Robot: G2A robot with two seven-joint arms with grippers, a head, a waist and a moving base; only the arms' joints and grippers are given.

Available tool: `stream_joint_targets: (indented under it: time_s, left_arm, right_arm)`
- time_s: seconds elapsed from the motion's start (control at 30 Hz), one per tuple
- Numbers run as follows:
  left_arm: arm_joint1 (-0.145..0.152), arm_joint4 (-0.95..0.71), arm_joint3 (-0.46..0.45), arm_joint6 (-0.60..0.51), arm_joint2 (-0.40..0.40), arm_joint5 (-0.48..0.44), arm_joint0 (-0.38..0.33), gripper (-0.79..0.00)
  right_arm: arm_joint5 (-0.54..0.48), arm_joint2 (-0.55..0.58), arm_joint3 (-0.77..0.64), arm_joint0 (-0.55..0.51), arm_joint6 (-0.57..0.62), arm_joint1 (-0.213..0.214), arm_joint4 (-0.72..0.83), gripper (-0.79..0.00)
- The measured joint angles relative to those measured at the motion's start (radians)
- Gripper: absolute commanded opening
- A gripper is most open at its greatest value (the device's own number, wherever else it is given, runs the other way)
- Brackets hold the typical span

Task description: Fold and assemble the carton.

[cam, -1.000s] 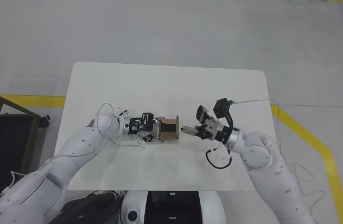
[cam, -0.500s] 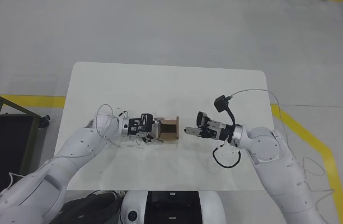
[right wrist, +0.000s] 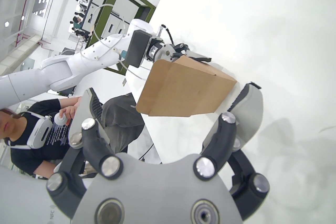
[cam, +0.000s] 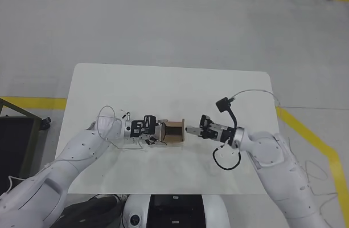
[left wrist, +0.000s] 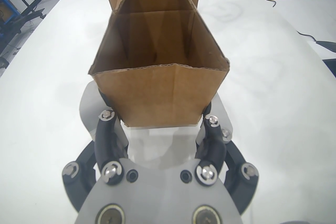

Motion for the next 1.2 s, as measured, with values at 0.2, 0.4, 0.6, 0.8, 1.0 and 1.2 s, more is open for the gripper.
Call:
stream_joint_targets:
  time_s: [0.2,0.4,0.6,0.8,1.0,1.2]
  left_arm:
    - [-0.002,-0.008,-0.004,-0.014,0.003,-0.004,0.002,-0.166]
    - [-0.004,-0.014,0.002,-0.018,0.004,-0.006,0.000,-0.172]
    - [-0.006,-0.013,0.007,-0.020,0.007,-0.008,-0.002,-0.169]
    - [-0.008,-0.016,0.012,-0.022,0.010,-0.008,-0.004,-0.166]
    - [-0.009,-0.015,0.015,-0.022,0.013,-0.008,-0.006,-0.160]
    - [-0.011,-0.015,0.014,-0.023,0.015,-0.007,-0.005,-0.154]
  right_arm:
    - [0.181,-0.012,-0.045,0.009,0.062,0.004,-0.011,0.000]
    - [0.243,-0.032,-0.032,0.025,0.094,0.005,-0.014,-0.200]
    - [0.258,-0.072,0.005,0.056,0.094,0.000,-0.001,-0.280]
    - [0.286,-0.120,0.009,0.096,0.089,-0.007,-0.024,-0.280]
    - [0.344,-0.163,-0.021,0.118,0.083,-0.010,-0.099,-0.336]
    - [0.436,-0.224,-0.065,0.139,0.074,-0.016,-0.209,-0.357]
